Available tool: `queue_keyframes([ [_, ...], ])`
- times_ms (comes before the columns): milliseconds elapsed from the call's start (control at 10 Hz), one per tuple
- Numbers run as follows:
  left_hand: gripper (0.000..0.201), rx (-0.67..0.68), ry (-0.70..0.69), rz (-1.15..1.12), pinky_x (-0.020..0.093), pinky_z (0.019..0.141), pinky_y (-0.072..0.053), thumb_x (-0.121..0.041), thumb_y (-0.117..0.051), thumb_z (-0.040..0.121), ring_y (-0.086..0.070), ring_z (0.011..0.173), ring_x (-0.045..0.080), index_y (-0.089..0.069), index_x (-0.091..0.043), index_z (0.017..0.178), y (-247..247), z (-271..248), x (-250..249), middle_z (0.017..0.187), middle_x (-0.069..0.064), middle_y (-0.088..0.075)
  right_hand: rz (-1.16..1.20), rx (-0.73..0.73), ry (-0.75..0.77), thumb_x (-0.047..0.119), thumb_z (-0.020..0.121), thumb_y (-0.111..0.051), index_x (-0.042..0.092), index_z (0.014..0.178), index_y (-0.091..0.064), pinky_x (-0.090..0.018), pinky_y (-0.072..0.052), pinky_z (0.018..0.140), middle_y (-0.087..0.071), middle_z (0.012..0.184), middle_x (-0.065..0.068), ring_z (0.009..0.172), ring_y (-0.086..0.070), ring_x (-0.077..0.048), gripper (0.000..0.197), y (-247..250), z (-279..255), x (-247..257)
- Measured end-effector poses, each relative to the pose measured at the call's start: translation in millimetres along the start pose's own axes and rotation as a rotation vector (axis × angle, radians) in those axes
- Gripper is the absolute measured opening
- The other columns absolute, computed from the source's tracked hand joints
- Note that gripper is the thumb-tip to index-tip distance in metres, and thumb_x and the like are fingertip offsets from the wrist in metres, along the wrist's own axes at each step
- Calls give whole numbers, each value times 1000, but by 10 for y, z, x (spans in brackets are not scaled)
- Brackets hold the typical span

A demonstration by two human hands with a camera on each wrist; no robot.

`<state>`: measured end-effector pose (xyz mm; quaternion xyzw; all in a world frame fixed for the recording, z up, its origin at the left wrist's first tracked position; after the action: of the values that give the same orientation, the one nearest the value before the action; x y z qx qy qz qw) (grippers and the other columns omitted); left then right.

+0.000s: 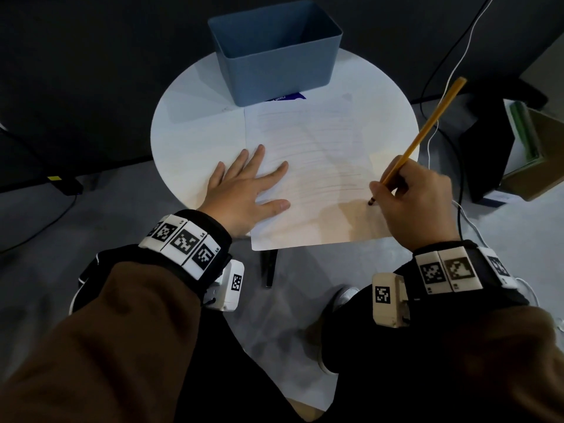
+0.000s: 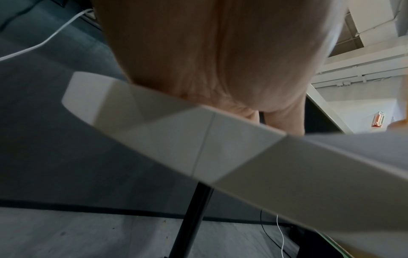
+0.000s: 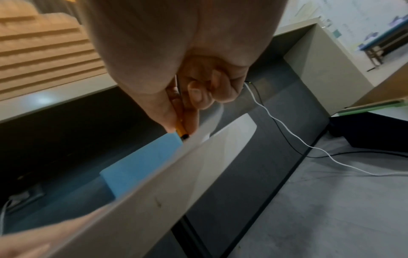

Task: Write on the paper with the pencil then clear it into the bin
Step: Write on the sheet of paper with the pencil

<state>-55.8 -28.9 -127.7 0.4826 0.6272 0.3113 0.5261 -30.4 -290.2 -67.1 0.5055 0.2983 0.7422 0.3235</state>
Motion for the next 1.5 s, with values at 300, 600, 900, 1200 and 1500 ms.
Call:
queue_keyframes([
  [300, 66, 3, 2, -9, 42, 121, 14, -70, -38, 93, 23, 149, 6, -5, -60, 150, -4, 3, 6, 163, -16, 21, 80, 11, -26, 21, 90, -74, 17, 81, -62, -8, -40, 55, -58, 64, 16, 62, -58, -7, 16, -88, 10, 58],
  [600, 67, 3, 2, -3, 42, 121, 13, -70, -37, 93, 22, 149, 7, -5, -60, 150, 7, -3, -1, 163, -15, 20, 98, -26, -35, 20, 90, -74, 16, 80, -61, -17, -45, 55, -60, 67, 14, 63, -58, -10, 17, -15, 24, 43],
  [900, 67, -1, -5, 6, 43, 121, 12, -72, -36, 93, 21, 149, 8, -4, -60, 150, -16, 14, 18, 163, -16, 20, 115, 72, 41, 21, 91, -72, 19, 79, -59, -19, -42, 56, -59, 65, 16, 55, -54, -2, 18, -298, -5, 265],
  [1200, 67, -3, -4, -5, 43, 121, 13, -72, -38, 92, 22, 149, 7, -6, -60, 150, -4, 3, 3, 163, -16, 20, 112, 31, 17, 24, 91, -72, 20, 79, -60, -28, -47, 59, -61, 66, 17, 57, -55, -5, 17, -232, 29, 272],
  [1500, 67, -7, -6, -5, 43, 121, 13, -71, -38, 92, 21, 149, 8, -6, -60, 150, -6, 11, 8, 164, -15, 20, 28, 91, 36, 23, 92, -71, 18, 80, -61, -27, -40, 58, -55, 63, 16, 56, -50, -1, 17, -269, 22, 250],
])
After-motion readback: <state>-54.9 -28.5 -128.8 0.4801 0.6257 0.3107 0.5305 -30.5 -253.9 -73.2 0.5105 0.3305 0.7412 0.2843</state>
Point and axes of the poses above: each hand's wrist, its own z-axis towards the middle knuckle, its own y-axis out of the back of the hand, x = y × z, the point moved 7 cm from there along z, towards the middle knuckle
